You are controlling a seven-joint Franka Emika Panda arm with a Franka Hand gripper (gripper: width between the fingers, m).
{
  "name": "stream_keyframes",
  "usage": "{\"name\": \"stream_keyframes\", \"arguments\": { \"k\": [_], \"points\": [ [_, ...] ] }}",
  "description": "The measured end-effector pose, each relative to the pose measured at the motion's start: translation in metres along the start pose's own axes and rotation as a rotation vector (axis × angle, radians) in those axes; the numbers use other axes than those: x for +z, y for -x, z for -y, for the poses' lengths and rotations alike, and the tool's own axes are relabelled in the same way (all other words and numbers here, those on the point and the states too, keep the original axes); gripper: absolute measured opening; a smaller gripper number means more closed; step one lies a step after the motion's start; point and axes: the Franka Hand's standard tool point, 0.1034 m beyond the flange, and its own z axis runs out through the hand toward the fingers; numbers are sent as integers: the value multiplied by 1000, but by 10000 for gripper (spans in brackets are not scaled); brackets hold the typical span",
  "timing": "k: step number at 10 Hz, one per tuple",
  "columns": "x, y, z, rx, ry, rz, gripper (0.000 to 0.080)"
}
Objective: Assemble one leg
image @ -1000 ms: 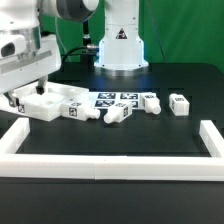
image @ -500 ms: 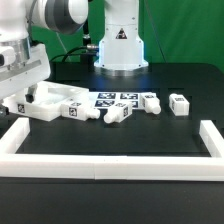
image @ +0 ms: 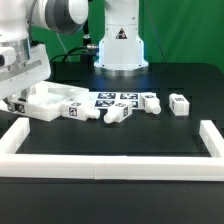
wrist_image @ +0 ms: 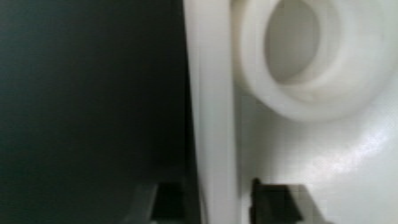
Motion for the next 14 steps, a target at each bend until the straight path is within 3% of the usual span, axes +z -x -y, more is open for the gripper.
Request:
{"name": "stream_keyframes", "arguments": {
  "k": [1,5,6,7,8,9,11,13,14],
  "points": [
    [0,0,-1,1,2,0,55],
    [0,1,-1,2,2,1,55],
    [-3,5,-2,11,9,2,55],
    [-19,7,-6,68,34,-4,55],
    [-43,-1,-10,164,67,-17,55],
    [-62,-18,-12,244,78,-19,55],
    [-93,-71,-20,506,67,-7,55],
    [-99,-114,-26,632,73,-8,55],
    [-97,-113,-25,596,69,-11,55]
  ]
}}
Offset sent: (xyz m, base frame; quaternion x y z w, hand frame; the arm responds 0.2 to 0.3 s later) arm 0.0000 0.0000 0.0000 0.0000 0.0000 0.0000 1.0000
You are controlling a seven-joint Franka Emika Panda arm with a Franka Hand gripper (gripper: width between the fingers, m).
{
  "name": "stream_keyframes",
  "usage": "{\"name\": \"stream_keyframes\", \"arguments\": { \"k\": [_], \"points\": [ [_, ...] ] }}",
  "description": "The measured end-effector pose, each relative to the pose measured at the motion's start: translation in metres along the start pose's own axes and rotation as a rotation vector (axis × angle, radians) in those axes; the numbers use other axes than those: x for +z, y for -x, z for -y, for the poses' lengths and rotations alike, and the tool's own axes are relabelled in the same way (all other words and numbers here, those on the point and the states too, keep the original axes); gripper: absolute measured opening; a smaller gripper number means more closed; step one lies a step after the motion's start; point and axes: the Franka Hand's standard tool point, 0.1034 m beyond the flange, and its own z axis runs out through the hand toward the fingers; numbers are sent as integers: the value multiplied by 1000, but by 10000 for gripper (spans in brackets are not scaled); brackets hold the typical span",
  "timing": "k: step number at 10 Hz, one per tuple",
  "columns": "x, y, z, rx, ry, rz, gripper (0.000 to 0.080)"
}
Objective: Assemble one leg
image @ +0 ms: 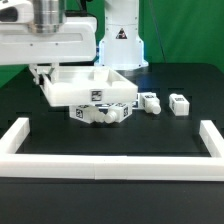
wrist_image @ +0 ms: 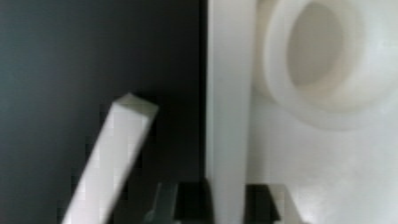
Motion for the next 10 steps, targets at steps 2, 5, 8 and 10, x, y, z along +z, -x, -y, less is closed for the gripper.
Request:
{"name": "stream_keyframes", "arguments": {
  "k": [2,5,8,10],
  "points": [
    [2,1,0,0,-2,3,55],
    [3,-16,16,139,-21,30,56],
    [5,-66,46,308,-28,41,55],
    [1,-75,57,324,-26,39,55]
  ]
}}
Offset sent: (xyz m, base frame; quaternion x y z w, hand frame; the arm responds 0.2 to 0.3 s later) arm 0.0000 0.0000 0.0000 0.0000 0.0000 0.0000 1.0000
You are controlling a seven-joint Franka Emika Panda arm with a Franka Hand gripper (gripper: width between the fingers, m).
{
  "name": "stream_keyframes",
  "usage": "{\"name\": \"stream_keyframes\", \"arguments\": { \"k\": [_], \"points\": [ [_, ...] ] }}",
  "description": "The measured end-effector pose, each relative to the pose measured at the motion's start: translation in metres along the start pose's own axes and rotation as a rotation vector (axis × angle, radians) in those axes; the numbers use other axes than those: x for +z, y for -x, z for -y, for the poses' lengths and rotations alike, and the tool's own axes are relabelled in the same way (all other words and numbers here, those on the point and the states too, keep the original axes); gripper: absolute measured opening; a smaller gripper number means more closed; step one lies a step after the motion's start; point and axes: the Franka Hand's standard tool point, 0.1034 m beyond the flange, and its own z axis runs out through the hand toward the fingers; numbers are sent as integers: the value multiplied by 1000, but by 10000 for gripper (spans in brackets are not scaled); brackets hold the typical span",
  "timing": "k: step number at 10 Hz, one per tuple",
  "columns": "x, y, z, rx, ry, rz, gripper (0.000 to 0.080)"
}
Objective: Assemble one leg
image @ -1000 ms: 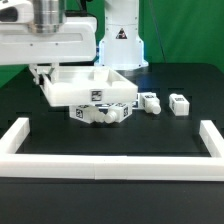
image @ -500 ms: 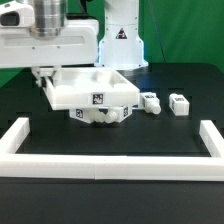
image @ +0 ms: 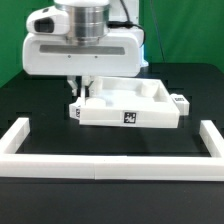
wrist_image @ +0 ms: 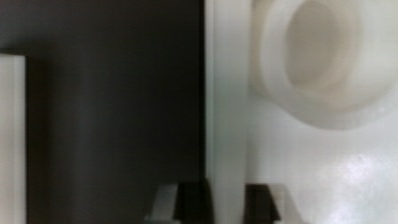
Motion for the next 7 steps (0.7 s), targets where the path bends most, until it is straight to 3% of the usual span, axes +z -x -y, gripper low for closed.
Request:
{"name": "stream_keyframes", "arguments": {
  "k": [4,5,7],
  "points": [
    [7,1,3,11,1,10,56],
    [13,-2,15,29,3,12,56],
    [24,-26,42,16,10,10,56]
  ]
}}
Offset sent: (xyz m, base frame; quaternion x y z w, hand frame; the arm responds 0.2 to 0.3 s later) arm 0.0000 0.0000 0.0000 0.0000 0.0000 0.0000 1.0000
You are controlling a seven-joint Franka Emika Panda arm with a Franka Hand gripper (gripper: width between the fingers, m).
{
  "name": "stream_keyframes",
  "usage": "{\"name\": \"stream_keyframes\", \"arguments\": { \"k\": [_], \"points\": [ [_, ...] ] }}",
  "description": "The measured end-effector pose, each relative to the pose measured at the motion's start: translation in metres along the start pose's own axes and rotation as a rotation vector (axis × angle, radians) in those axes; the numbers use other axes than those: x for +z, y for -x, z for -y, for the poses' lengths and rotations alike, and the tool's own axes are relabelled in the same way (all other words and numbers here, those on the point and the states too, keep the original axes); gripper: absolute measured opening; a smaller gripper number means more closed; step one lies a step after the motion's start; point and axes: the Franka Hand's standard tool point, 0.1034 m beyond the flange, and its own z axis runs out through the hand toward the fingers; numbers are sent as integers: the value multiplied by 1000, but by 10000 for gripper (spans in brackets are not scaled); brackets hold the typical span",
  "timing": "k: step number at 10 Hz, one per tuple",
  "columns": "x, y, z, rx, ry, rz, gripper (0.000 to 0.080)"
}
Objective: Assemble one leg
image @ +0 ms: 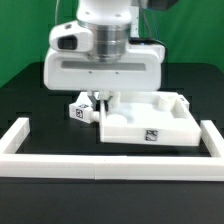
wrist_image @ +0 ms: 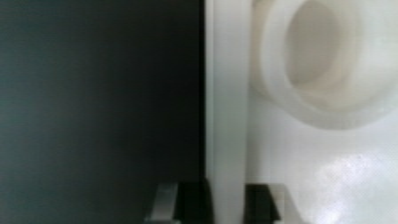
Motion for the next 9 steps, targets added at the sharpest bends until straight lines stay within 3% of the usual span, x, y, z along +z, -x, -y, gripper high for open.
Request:
{"name": "stream_keyframes", "arguments": {
  "k": [3,4,5,9],
  "points": [
    [15,-8,25,14,6,2,56],
    [19,-11,21,11,6,-19,56],
    [19,-16,14,0,-20,-62,56],
    [23,-14,13,7,-23,-57,56]
  ]
}}
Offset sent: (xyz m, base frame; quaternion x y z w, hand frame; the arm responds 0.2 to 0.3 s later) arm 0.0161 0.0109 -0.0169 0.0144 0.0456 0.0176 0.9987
